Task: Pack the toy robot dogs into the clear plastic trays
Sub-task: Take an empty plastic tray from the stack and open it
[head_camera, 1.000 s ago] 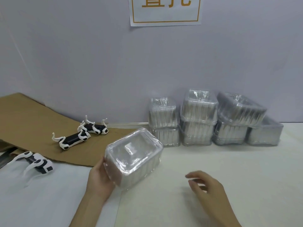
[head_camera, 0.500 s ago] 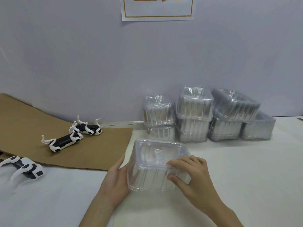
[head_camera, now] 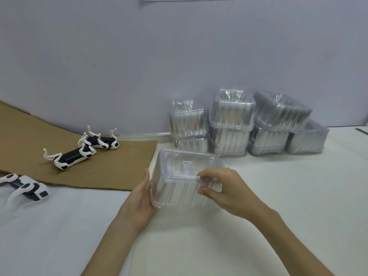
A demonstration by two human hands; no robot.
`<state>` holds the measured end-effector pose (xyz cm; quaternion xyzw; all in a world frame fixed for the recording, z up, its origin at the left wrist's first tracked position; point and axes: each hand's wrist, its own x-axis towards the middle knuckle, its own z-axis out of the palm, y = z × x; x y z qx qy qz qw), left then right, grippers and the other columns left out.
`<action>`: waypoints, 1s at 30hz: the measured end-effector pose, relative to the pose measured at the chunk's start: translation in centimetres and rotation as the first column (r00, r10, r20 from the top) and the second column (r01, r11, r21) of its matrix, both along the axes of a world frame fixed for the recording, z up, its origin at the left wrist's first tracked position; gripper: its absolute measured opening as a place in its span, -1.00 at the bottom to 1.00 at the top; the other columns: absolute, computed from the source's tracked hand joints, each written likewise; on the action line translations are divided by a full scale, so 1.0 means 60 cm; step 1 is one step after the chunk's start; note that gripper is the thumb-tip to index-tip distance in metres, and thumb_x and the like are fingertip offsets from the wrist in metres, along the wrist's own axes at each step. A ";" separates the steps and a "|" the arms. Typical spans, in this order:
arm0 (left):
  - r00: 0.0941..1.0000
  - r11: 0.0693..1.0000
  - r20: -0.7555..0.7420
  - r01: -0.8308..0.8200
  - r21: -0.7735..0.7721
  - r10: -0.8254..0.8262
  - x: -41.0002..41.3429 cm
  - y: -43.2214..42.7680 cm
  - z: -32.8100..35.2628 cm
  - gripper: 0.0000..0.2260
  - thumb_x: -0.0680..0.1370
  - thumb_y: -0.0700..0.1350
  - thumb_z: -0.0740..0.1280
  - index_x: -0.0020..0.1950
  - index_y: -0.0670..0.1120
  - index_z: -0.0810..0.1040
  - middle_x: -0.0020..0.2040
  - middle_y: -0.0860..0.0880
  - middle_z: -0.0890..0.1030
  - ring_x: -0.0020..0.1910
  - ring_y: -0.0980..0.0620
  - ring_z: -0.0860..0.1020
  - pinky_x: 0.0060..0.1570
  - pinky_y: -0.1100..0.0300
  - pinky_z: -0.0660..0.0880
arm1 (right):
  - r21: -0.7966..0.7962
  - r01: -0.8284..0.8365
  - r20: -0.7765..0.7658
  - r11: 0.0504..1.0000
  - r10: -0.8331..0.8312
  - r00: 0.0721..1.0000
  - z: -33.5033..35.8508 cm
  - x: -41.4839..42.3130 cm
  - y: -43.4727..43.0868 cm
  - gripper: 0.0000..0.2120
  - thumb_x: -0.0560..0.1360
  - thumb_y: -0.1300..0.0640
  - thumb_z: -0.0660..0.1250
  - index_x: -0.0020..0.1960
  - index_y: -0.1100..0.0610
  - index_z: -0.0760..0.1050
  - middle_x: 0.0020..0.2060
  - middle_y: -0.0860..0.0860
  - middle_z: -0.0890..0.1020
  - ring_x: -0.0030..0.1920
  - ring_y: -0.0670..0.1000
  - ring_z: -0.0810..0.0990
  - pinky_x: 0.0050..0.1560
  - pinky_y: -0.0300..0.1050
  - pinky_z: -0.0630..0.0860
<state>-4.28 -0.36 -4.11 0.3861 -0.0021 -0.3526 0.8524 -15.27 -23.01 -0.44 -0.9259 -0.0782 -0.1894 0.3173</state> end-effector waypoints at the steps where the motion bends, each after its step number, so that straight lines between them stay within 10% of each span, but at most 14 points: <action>1: 1.000 1.000 -0.011 -0.009 0.001 0.009 -0.002 0.000 0.002 -0.52 0.61 0.16 0.24 0.37 -0.13 0.58 0.40 -0.17 0.54 0.38 -0.12 0.52 0.45 -0.07 0.37 | 0.024 0.015 0.017 1.000 -0.015 1.000 -0.003 0.000 0.001 -0.75 0.45 0.07 0.55 0.11 0.00 0.64 -0.08 -0.30 0.62 0.01 -0.23 0.57 0.07 -0.41 0.43; 7: 0.999 0.996 -0.016 -0.049 -0.074 0.048 -0.022 -0.009 -0.002 -0.66 0.41 -0.07 0.48 0.17 -0.12 0.66 0.04 -0.08 0.66 -0.03 -0.01 0.65 -0.03 0.03 0.65 | 0.056 0.130 0.091 0.990 -0.135 0.987 -0.011 -0.008 0.010 -0.71 0.41 0.01 0.57 0.01 -0.15 0.50 -0.07 -0.27 0.60 -0.06 -0.16 0.54 -0.08 -0.38 0.40; 16: 0.894 0.979 0.431 -0.179 0.100 0.120 -0.073 -0.057 -0.004 -0.79 0.37 -0.03 0.60 -0.08 -0.05 0.71 -0.15 -0.07 0.62 -0.08 0.01 0.65 -0.05 0.17 0.61 | 0.155 0.177 0.141 0.972 -0.199 0.970 0.003 -0.005 0.024 -0.81 0.52 -0.07 0.45 0.11 -0.10 0.57 -0.12 -0.37 0.59 -0.08 -0.19 0.57 -0.13 -0.37 0.45; 30: 0.898 0.983 0.408 -0.182 0.007 0.163 -0.068 -0.062 -0.007 -0.81 0.54 -0.16 0.35 0.11 -0.04 0.67 0.02 -0.13 0.71 0.00 -0.10 0.71 -0.06 0.12 0.63 | 0.323 0.144 0.162 0.935 -0.205 0.965 0.026 -0.003 0.040 -0.81 0.47 0.07 0.53 -0.10 -0.19 0.57 -0.16 -0.28 0.66 -0.20 -0.09 0.59 -0.19 -0.41 0.41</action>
